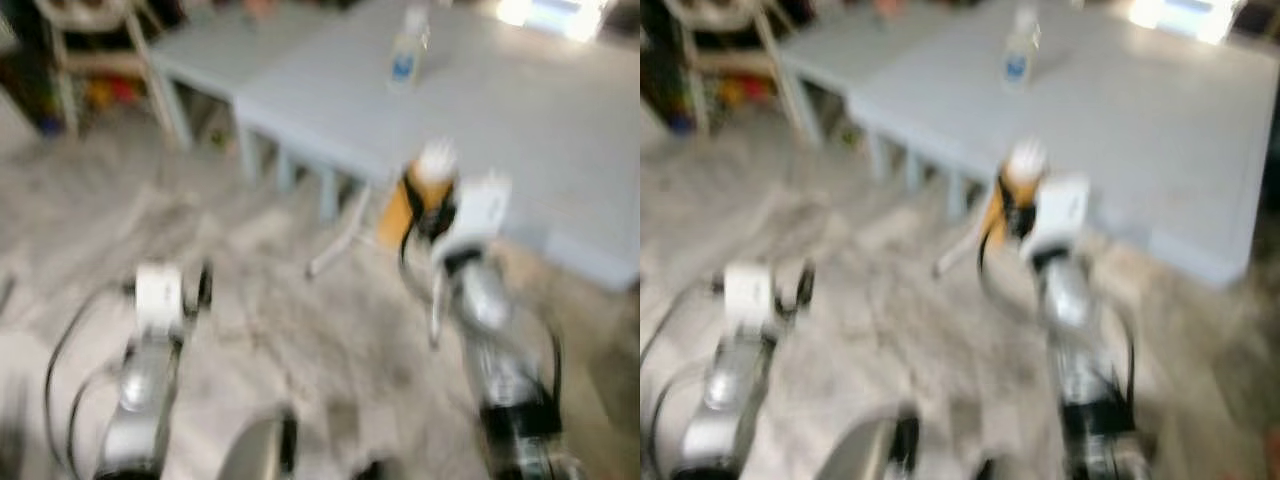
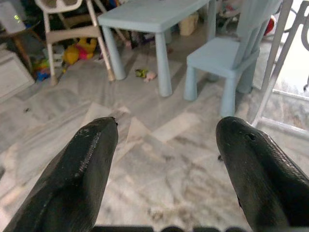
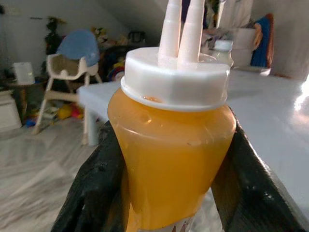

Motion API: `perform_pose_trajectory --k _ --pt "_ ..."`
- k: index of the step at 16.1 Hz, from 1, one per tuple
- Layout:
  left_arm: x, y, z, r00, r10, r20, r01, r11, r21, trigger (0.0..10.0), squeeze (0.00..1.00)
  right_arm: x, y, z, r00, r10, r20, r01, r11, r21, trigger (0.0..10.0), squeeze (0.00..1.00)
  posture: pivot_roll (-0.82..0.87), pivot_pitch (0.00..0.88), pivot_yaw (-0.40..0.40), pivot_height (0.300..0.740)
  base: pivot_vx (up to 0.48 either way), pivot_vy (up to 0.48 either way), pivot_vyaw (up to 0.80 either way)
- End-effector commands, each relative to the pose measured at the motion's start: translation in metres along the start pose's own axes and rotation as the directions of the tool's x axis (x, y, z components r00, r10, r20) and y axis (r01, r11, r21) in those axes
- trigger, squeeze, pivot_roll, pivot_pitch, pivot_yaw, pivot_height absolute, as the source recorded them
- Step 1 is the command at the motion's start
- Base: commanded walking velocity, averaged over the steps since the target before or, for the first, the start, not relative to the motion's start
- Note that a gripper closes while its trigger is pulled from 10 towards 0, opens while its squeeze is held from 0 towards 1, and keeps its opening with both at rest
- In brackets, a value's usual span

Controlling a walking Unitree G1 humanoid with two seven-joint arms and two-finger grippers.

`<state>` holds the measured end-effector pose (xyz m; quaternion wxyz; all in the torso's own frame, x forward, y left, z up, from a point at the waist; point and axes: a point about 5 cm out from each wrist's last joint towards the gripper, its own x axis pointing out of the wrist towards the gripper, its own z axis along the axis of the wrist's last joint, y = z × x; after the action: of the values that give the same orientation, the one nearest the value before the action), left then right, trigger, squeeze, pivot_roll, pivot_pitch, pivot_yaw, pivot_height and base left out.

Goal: Restocking fridge

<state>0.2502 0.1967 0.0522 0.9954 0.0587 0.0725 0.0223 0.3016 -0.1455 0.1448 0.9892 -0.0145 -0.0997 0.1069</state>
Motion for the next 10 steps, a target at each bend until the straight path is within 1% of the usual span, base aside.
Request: perform_pose_trajectory --k 1,3,5,6,10 --pt "0.004 0.001 0.007 1.0 0.001 0.028 -0.002 1.0 0.014 10.0 0.0 0.0 0.001 0.005 1.0 0.002 0.018 -0.002 1.0 -0.008 10.0 0.0 0.03 0.084 0.014 0.74 0.0 0.0 0.8" --pt "0.003 0.002 0.008 0.999 -0.003 0.037 0.002 1.0 0.028 10.0 0.0 -0.008 0.004 -0.005 1.0 0.008 -0.013 -0.008 1.0 -0.008 10.0 0.0 0.03 0.086 0.019 0.74 0.0 0.0 0.8" --pt "0.003 0.001 0.008 0.999 -0.006 0.038 0.005 0.999 0.035 10.0 0.0 -0.008 0.005 -0.005 1.0 0.01 -0.014 -0.01 1.0 -0.008 10.0 0.0 0.03 0.085 0.02 0.74 0.0 0.0 0.8" --pt "0.004 0.0 0.008 0.999 -0.009 0.032 0.007 0.999 0.053 10.0 0.0 -0.009 0.006 -0.006 1.0 0.015 -0.017 -0.016 1.0 -0.008 10.0 0.0 0.04 0.085 0.022 0.74 0.0 0.0 0.8" --pt "0.004 0.001 0.006 1.0 0.009 0.017 -0.01 0.998 0.059 10.0 0.0 -0.009 0.009 -0.009 0.999 0.028 -0.028 -0.028 1.0 -0.002 10.0 0.0 0.04 0.087 0.022 0.74 0.0 0.0 0.8"
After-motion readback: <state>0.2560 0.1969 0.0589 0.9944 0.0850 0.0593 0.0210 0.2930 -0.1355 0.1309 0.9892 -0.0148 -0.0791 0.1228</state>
